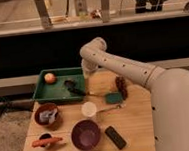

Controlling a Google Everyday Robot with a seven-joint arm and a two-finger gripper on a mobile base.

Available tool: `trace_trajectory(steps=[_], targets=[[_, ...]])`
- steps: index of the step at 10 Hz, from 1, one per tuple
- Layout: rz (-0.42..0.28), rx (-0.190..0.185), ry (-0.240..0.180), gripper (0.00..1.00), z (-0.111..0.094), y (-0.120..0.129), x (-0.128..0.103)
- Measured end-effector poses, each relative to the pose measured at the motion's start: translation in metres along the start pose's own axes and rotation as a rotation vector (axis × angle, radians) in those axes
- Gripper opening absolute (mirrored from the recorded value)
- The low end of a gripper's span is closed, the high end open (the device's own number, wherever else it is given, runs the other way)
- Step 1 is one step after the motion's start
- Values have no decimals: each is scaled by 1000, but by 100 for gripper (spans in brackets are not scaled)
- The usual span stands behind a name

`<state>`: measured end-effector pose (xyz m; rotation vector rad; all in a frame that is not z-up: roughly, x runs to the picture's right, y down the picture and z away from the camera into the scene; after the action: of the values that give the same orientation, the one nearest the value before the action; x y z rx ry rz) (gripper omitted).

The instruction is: Place banana in tray

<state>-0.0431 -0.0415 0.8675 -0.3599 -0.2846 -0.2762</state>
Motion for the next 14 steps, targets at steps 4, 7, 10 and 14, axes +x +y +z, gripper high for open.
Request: trace_trajectory(steps=[4,7,10,14], targets=[[70,-140,15,44,21,31,21],[132,-247,17,75,35,59,38],[187,-329,31,80,49,76,43],[288,-390,-10,80,69,98,47]])
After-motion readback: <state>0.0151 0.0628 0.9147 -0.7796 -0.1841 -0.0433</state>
